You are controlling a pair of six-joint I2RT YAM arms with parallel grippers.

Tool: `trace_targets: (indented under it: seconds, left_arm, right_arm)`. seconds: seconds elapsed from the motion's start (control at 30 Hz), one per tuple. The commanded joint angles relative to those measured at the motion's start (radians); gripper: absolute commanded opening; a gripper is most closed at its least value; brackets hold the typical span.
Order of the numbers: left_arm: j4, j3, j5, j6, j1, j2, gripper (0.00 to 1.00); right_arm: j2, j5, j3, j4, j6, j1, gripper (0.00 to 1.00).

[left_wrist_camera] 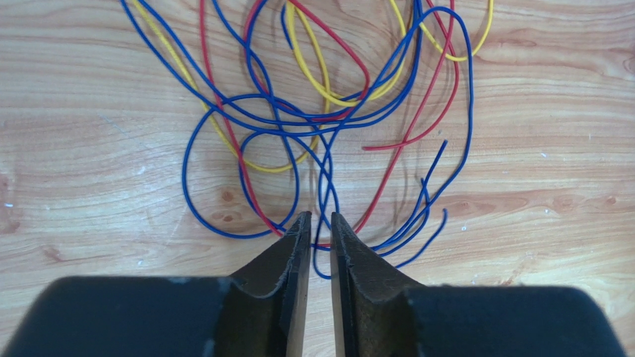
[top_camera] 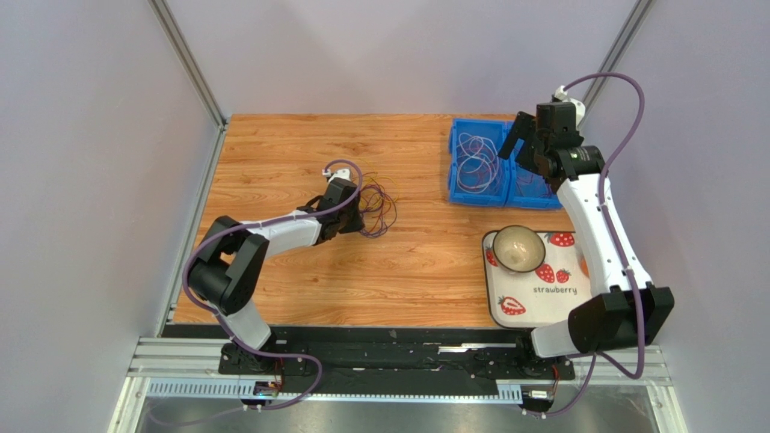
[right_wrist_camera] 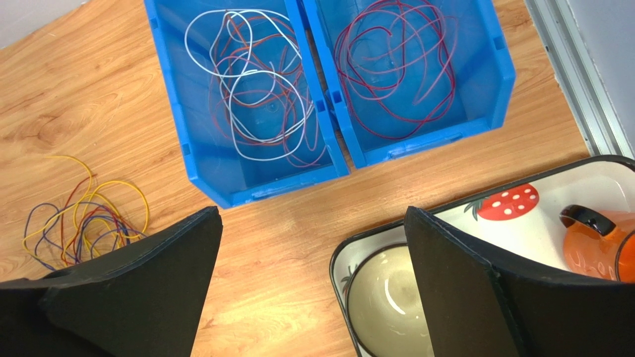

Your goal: Untangle the cables

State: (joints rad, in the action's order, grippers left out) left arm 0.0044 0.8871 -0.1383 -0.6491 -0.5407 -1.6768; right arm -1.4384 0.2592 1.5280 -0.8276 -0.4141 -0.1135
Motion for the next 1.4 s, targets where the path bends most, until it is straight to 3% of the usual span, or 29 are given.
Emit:
trace_targets:
  seconds: [0.0, 0.17, 0.4, 0.63, 0.83, 0.93, 1.0, 1.07, 1.13, 1.23, 1.37]
  left_arm:
    - [-0.058, 0.076, -0.032, -0.006, -0.018, -0.027, 0.21]
    - [-0.076, 0.096, -0.049, 0.008, -0.018, -0.005, 0.0]
    - [-0.297, 0.249, -0.069, 0.077, -0.021, 0.153, 0.0]
    - [-0.522, 0.585, -0.006, 0.147, -0.038, 0.29, 0.0]
    - [-0.619, 0.953, 0.161, 0.247, -0.086, 0.258, 0.0]
    - [-0.56, 1.047, 0.314, 0.31, -0.117, 0.267, 0.0]
    - [-0.47, 1.037, 0.348, 0.321, -0.127, 0.288, 0.0]
    - [-0.368, 0.919, 0.382, 0.328, -0.13, 0.357, 0.0]
    - [-0.238, 0.736, 0.288, 0.319, -0.131, 0.422, 0.0]
    - [-0.205, 0.578, 0.206, 0.289, -0.127, 0.428, 0.0]
    - [-0.176, 0.498, 0.299, 0.23, -0.125, 0.371, 0.0]
  right_arm:
    - [0.101, -0.003, -0.057, 0.05, 0.008, 0.003, 0.98]
    - [0.166, -0.029, -0.109, 0.054, 0.001, 0.005, 0.98]
    - [0.233, -0.118, -0.183, 0.064, -0.017, -0.018, 0.97]
    - [0.257, -0.17, -0.196, 0.058, -0.029, -0.139, 0.97]
    - [0.274, -0.173, -0.201, 0.059, -0.037, -0.239, 0.96]
    - [0.305, -0.192, -0.212, 0.074, -0.04, -0.249, 0.96]
    - [0.323, -0.224, -0.221, 0.099, -0.035, -0.25, 0.96]
    - [0.352, -0.244, -0.242, 0.113, -0.032, -0.25, 0.97]
    - [0.377, -0.293, -0.27, 0.133, -0.028, -0.25, 0.97]
    - [0.414, -0.353, -0.311, 0.163, -0.028, -0.25, 0.96]
    - [0.472, -0.504, -0.461, 0.286, -0.028, -0.253, 0.94]
